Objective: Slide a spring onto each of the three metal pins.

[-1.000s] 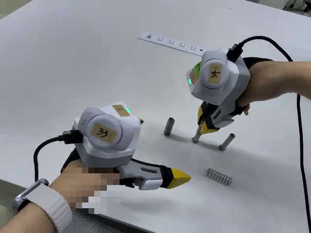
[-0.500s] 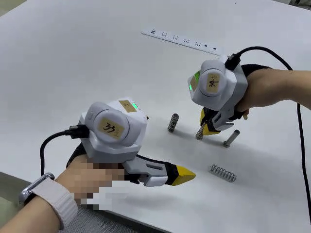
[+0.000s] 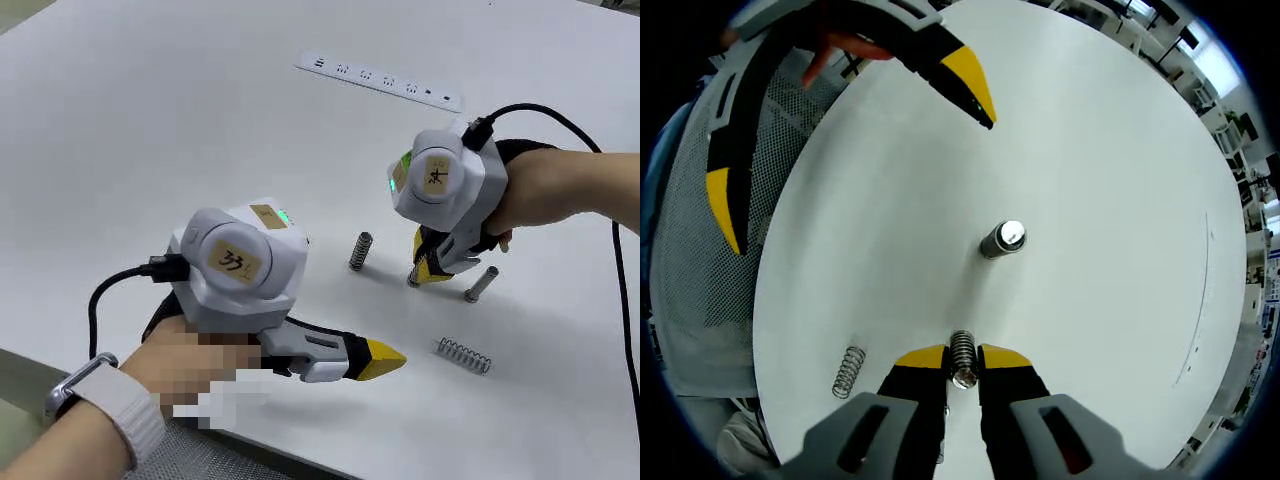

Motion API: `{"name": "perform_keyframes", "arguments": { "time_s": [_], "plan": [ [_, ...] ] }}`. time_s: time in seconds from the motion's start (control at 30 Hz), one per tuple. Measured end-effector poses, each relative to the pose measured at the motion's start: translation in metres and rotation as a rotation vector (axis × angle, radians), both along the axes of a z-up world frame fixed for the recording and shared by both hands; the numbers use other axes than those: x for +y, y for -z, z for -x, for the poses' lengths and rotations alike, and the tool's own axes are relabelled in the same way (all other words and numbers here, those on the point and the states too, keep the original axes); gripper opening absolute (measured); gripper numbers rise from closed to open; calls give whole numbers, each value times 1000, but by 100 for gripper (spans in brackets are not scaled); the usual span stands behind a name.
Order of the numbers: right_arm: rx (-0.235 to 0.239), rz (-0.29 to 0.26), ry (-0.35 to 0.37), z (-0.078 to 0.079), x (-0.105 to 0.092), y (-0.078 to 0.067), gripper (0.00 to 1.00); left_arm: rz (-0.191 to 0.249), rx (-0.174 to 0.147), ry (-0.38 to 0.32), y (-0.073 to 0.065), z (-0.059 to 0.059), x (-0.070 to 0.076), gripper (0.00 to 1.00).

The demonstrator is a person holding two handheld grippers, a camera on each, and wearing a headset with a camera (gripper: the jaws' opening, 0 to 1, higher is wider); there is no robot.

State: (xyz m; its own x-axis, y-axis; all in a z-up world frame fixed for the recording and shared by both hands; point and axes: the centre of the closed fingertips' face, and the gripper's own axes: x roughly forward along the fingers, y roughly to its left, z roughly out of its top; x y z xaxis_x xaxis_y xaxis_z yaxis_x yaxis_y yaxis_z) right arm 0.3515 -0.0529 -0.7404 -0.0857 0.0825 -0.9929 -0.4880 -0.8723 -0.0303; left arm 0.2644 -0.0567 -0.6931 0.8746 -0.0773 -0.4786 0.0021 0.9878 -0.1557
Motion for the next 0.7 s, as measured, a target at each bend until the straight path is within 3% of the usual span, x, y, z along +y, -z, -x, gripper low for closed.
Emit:
{"name": "perform_keyframes", "arguments": {
  "time_s": [0.27,0.4,0.57,0.7],
  "plan": [
    [26,-19,6,3,0,-6,27,1,7,1,2,0,-1,100],
    [67,-55,35,7,1,-9,52,3,9,0,1,1,-1,100],
    [100,-75,76,9,-3,-16,70,9,5,0,1,1,-2,100],
    [122,-119,113,4,-3,-19,90,10,5,2,1,1,-2,100]
  ]
}}
